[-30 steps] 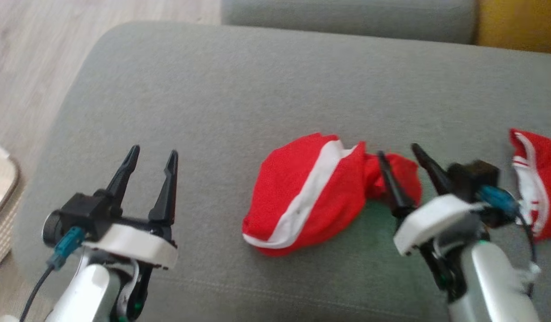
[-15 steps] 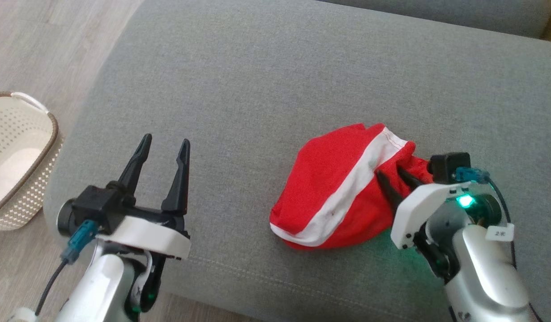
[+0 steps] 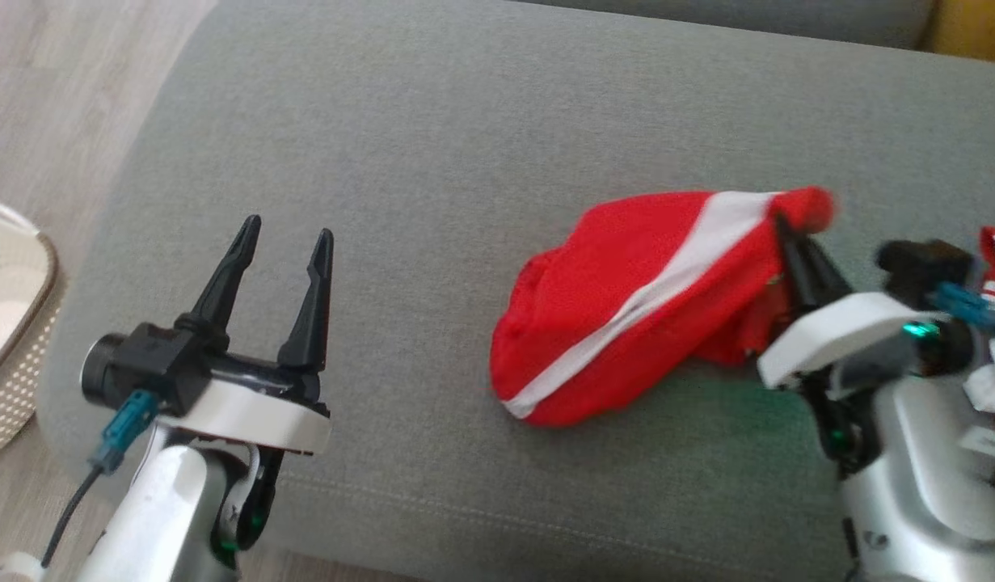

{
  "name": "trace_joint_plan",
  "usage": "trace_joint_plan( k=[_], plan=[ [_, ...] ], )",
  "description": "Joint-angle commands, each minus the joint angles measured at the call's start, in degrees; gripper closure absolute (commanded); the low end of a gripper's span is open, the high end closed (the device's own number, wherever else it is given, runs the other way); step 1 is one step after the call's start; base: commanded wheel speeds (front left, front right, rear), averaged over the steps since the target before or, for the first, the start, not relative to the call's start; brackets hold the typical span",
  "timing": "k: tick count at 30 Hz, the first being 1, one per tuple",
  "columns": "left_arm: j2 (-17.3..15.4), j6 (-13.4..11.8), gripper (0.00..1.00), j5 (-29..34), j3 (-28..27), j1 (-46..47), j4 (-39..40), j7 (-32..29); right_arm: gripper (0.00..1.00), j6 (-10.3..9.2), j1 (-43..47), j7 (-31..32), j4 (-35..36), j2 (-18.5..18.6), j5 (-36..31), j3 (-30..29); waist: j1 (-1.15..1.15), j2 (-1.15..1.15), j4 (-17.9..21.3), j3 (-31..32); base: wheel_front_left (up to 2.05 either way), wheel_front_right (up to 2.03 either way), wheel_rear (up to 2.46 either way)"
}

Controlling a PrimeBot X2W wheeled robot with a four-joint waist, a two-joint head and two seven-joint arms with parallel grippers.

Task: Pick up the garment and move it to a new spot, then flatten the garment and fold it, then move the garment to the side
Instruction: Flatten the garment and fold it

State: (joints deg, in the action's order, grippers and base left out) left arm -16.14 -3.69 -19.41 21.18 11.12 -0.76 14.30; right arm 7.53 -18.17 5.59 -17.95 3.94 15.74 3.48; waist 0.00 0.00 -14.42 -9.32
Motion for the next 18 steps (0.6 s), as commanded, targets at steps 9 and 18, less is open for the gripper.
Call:
trace_joint_plan(
  k=[9,18],
  plan=[
    [-0.85,1.38,0.00,1.79,-3.98,1.84,1.74,0.69,1.00,-0.04,4.42,-3.77,-2.90,-1.03,1.92,-7.29,0.00,0.00,4.36,-0.09,0.00,0.00,0.00],
    [-0.95,1.32,0.00,2.49,-5.59,0.44,1.30,0.70,0.00,-0.04,4.09,-8.53,-5.38,-1.05,3.05,-4.52,0.00,0.00,8.61,0.47,0.00,0.00,0.00]
  ],
)
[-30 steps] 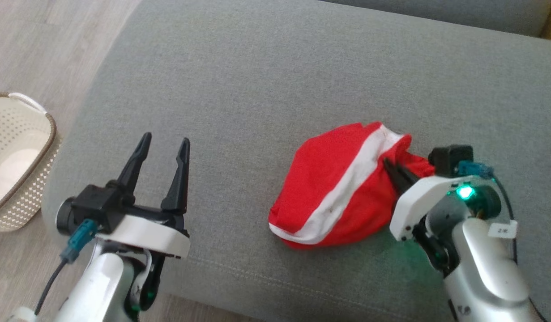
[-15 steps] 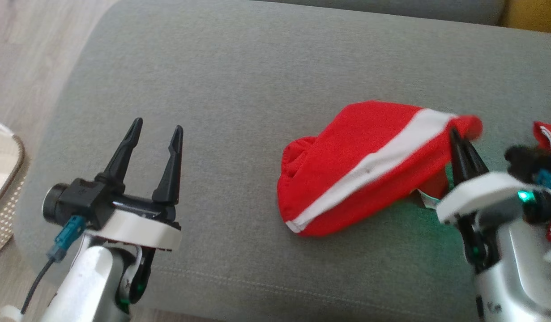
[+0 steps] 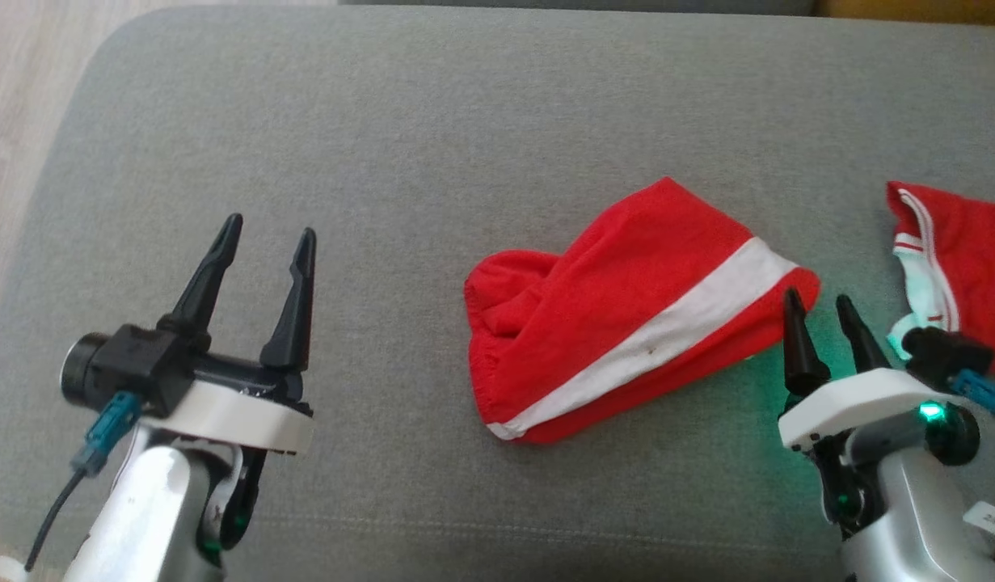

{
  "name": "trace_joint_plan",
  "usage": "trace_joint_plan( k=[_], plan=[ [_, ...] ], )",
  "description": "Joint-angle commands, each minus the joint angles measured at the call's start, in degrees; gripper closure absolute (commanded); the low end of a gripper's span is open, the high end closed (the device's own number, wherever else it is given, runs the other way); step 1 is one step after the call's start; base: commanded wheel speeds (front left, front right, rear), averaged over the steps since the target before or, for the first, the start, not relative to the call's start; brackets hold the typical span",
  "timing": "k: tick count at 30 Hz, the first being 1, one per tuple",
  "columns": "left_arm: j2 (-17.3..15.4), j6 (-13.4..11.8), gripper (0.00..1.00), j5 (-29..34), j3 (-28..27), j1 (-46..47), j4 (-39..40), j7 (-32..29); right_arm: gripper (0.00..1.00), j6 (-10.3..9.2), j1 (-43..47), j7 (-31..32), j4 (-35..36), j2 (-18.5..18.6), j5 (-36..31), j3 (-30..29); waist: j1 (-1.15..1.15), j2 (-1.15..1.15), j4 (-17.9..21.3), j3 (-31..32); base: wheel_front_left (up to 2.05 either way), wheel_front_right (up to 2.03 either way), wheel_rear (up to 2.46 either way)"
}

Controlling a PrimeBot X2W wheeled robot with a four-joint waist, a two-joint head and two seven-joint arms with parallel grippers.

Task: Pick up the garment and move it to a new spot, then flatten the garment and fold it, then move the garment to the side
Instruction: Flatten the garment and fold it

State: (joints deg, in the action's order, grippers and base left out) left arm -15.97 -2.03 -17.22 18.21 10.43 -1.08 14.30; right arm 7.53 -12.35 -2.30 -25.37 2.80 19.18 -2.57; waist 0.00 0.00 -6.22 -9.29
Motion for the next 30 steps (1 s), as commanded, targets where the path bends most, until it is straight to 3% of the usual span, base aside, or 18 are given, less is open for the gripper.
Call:
trace_joint_plan(
  k=[1,7,15,30],
  plan=[
    [-1.16,-0.43,0.00,0.31,-2.79,0.73,1.57,0.70,0.00,-0.04,-1.28,-1.19,3.04,0.09,-1.17,1.74,0.00,0.00,0.73,0.79,0.00,0.00,0.00],
    [-1.19,-1.01,0.00,-0.01,-3.71,-1.86,1.27,0.70,0.00,-0.04,3.25,-2.67,13.65,0.09,-6.42,2.56,0.00,0.00,1.91,3.18,0.00,0.00,0.00],
    [-1.15,-2.20,0.00,-0.75,-4.25,-6.26,0.05,0.68,0.00,-0.04,10.12,0.34,26.65,0.09,-10.23,3.08,0.00,0.00,2.46,6.25,0.00,0.00,0.00],
    [-2.09,-3.61,0.00,-1.48,-3.90,-10.83,1.04,-1.53,0.00,-0.04,17.22,4.26,33.37,0.08,-10.00,3.63,0.00,0.00,2.45,9.68,0.00,0.00,0.00]
  ],
)
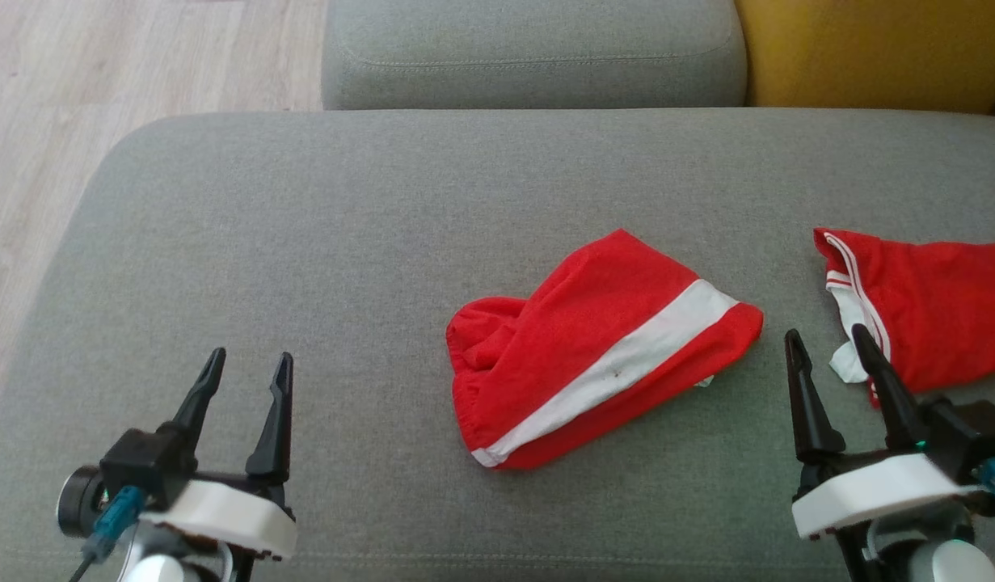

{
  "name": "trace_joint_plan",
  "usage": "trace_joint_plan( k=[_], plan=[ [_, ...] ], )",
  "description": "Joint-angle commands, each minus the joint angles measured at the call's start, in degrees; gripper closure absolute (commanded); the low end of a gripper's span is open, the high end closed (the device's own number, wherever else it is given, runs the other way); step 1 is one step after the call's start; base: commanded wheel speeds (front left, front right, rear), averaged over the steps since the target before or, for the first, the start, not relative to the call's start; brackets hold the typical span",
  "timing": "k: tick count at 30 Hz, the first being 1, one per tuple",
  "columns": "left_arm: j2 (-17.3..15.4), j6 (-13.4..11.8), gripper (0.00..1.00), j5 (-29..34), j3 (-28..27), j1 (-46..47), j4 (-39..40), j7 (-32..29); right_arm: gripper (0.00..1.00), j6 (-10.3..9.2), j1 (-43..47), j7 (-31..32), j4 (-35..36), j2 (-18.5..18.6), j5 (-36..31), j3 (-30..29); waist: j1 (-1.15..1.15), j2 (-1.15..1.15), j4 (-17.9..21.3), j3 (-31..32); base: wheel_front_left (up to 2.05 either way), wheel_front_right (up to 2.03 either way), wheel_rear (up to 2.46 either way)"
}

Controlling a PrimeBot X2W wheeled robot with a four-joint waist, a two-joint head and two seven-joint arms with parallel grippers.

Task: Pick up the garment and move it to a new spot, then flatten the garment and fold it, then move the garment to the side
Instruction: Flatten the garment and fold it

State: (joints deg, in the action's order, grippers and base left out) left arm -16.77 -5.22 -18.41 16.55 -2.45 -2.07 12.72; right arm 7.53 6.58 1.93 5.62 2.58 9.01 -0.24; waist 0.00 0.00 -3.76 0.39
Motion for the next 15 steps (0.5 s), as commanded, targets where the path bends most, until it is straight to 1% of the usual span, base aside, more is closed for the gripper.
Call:
trace_joint_plan(
  k=[1,15],
  plan=[
    [-1.32,-0.46,0.00,-0.35,-2.22,2.00,2.11,-0.04,0.00,-0.04,-1.67,0.08,2.52,0.30,0.27,1.24,0.00,0.00,-0.05,0.04,0.00,0.00,0.00],
    [-1.37,-0.82,0.00,-0.53,-1.41,2.82,2.27,-0.50,0.00,-0.04,-1.70,0.46,2.78,0.30,1.33,1.03,0.00,0.00,-0.64,-0.25,0.00,0.00,0.00]
  ],
)
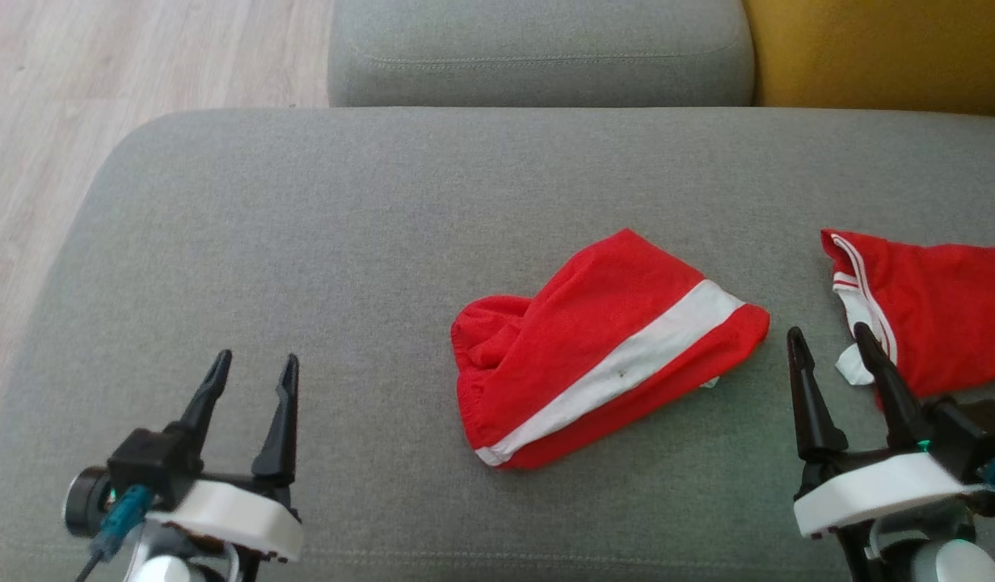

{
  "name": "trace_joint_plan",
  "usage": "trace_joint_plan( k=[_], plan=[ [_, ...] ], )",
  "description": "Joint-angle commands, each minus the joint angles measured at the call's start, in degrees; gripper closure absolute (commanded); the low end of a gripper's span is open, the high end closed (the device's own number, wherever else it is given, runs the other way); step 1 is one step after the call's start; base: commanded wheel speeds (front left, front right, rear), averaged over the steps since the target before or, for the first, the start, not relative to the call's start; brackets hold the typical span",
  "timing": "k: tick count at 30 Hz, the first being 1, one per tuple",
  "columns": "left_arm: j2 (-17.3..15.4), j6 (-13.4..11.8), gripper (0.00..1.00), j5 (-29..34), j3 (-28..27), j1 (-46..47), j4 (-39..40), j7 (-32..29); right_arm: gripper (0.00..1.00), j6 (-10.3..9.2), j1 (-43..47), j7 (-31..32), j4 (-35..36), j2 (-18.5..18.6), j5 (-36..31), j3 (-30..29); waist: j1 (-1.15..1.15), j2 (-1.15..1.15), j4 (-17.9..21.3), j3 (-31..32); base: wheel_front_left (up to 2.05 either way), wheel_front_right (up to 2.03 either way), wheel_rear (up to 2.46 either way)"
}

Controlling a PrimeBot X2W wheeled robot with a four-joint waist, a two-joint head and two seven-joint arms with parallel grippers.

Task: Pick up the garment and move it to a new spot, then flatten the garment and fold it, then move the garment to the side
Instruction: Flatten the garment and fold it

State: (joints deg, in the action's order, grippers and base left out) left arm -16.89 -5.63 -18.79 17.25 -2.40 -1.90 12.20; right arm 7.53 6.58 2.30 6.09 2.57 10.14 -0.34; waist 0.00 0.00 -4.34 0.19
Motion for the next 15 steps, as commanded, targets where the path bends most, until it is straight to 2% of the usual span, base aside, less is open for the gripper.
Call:
trace_joint_plan(
  k=[1,6,14,15],
  plan=[
    [-1.16,-0.25,0.00,-0.08,-1.81,3.25,2.04,-0.10,0.00,-0.04,-1.74,0.17,2.40,0.31,0.26,1.03,0.00,0.00,-0.23,-0.37,0.00,0.00,0.00],
    [0.50,1.81,0.00,0.16,1.34,7.32,0.50,-0.97,0.00,-0.04,-2.17,0.44,2.93,0.31,0.32,0.46,0.00,0.00,-1.21,-2.01,0.00,0.00,0.00],
    [7.32,6.76,0.00,-2.09,8.18,12.89,-8.57,-2.69,0.00,-0.04,-4.03,1.59,3.44,0.31,-0.26,1.53,0.00,0.00,-0.81,-5.48,0.00,0.00,0.00],
    [7.32,6.76,0.00,-2.09,8.18,12.89,-8.57,-2.69,0.00,-0.04,-4.03,1.59,3.44,0.31,-0.26,1.53,0.00,0.00,-0.81,-5.48,0.00,0.00,0.00]
  ],
)
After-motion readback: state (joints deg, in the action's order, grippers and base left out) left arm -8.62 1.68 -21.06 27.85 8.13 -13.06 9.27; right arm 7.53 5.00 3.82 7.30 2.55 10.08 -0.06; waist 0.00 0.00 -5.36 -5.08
